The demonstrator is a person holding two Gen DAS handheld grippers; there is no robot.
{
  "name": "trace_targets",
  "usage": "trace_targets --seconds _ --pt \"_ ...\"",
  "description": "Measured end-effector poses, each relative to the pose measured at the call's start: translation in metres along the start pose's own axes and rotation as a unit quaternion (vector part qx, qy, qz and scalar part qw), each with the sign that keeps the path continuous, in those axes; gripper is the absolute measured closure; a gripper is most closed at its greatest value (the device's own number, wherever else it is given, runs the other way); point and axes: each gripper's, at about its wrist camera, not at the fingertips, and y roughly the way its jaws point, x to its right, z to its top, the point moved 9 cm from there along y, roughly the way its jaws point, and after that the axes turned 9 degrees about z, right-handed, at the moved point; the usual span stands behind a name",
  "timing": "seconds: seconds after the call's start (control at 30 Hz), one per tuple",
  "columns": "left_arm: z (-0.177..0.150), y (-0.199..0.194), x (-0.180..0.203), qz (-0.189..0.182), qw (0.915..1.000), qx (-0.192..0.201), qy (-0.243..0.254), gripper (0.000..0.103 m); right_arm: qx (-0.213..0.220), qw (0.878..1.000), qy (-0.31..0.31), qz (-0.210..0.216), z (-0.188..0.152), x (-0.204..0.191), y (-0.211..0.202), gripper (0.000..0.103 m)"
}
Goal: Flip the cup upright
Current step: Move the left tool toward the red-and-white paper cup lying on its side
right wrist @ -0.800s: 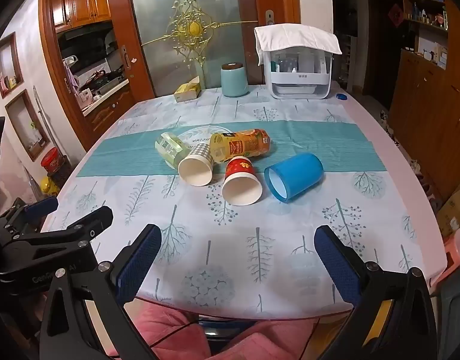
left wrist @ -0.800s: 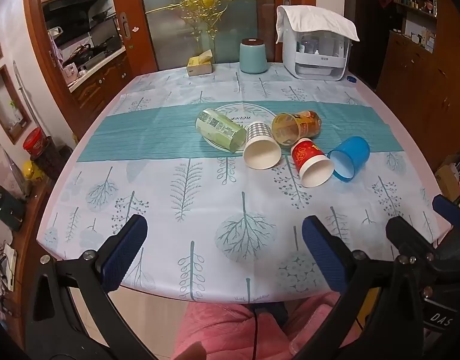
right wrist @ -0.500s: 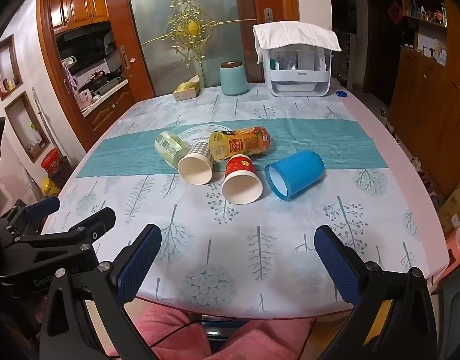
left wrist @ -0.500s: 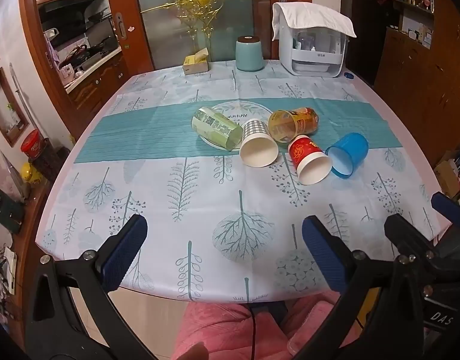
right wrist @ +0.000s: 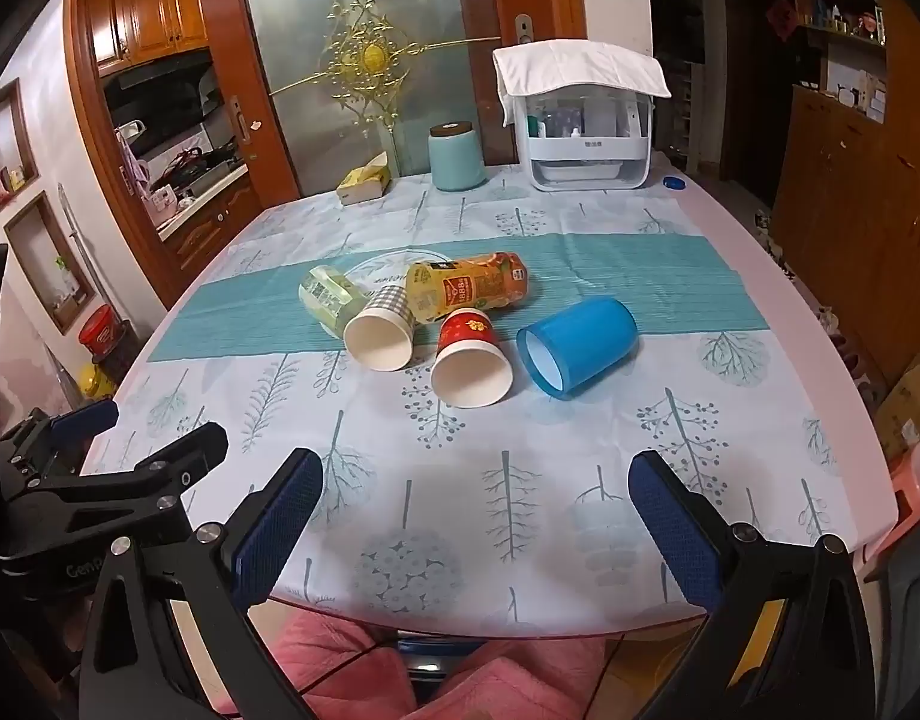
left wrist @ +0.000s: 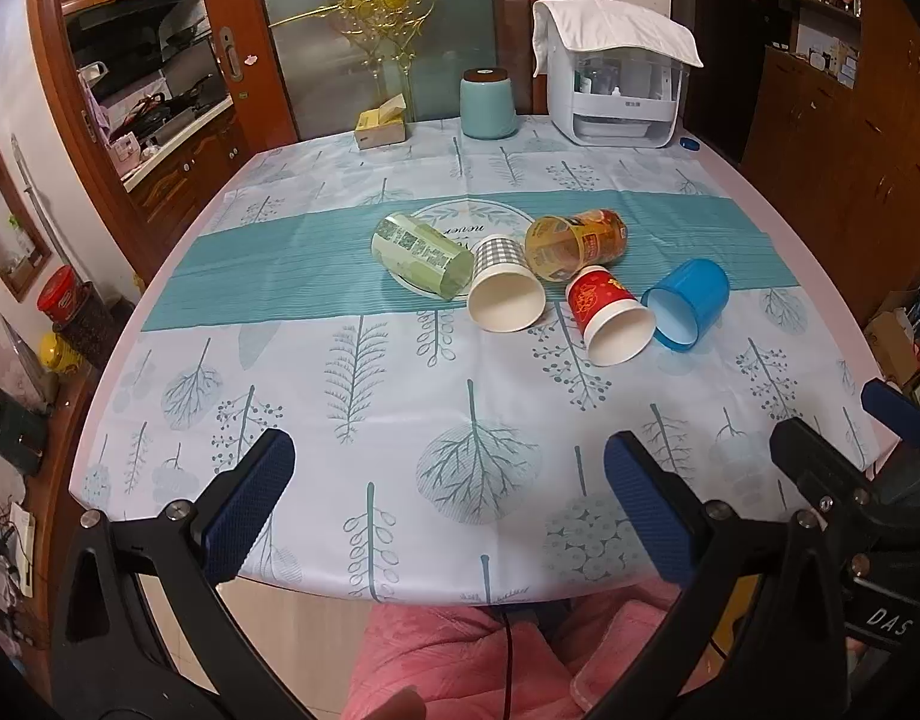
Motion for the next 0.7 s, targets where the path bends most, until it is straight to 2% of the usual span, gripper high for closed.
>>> trace_targets --seconds 0.37,0.7 --pt "0.002 0.000 0.006 -0.001 0.9999 0.002 0.010 0.000 -0.001 1.000 0.003 -0.006 0.004 0.002 0.002 0.000" --pt "0.007 0.024 0.016 -0.026 0.9992 -0.025 0.021 0.000 -0.018 0.999 0.025 -0.011 -0.004 0.016 0.020 0.000"
